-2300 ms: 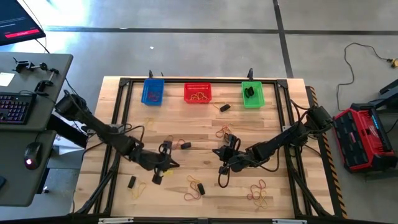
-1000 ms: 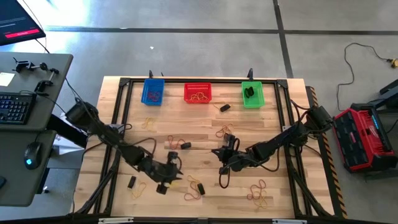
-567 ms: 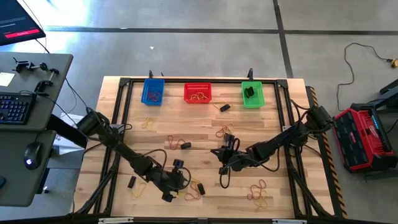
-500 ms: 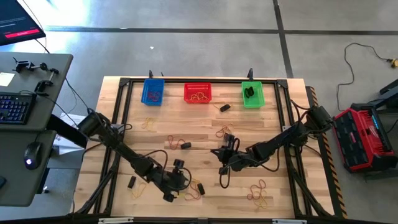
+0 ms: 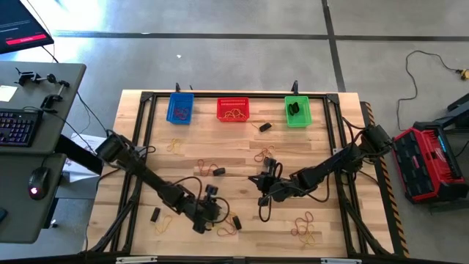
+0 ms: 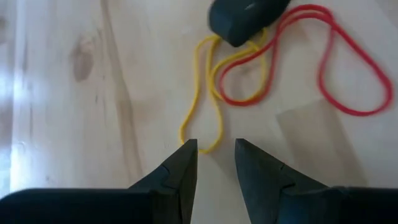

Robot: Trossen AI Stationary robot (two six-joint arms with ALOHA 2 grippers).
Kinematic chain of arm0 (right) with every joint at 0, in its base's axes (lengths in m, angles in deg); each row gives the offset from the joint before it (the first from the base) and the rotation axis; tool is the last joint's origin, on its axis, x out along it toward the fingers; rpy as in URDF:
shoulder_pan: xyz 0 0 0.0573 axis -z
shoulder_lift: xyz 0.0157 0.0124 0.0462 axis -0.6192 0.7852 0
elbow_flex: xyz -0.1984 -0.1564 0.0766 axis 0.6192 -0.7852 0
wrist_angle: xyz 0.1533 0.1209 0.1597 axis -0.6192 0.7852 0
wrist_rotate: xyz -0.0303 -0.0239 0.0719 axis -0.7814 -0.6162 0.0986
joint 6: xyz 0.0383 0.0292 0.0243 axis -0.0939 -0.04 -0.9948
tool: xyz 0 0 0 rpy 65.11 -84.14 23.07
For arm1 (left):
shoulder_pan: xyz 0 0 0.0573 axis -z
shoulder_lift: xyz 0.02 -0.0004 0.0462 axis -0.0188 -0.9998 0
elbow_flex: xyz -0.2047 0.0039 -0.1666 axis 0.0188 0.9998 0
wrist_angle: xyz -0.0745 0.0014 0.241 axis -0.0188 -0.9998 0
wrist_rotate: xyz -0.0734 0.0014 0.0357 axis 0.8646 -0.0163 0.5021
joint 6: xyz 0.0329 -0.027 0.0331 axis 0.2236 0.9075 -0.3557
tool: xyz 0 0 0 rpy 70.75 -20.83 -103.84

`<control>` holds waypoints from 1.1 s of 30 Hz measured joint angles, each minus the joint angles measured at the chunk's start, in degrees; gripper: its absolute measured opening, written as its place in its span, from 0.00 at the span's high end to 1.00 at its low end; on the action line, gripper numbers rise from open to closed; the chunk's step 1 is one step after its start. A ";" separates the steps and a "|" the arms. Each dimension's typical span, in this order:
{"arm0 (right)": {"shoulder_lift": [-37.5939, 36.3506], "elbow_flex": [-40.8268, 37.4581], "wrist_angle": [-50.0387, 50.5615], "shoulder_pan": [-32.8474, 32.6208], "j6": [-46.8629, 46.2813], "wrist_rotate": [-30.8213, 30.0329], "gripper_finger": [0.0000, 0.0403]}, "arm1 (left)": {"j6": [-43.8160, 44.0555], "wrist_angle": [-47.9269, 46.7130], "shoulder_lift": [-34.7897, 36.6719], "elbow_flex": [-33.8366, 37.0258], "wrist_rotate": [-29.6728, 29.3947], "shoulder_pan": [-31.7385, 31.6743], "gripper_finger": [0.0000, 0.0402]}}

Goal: Sort rubber bands into baskets
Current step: Put the yellow rubberband into the orange bin

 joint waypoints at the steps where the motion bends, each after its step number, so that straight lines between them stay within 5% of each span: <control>1: 0.00 0.00 0.02 0.00 -0.02 -0.01 1.00 | -0.02 0.03 0.01 0.00 0.00 -0.07 0.75; 23: 0.00 0.00 0.03 0.00 -0.04 -0.01 1.00 | -6.42 0.09 0.09 0.07 8.11 -5.65 0.76; 33: 0.02 0.00 0.04 0.00 -0.04 -0.01 1.00 | -9.46 -1.42 0.60 -0.03 8.68 -5.85 0.98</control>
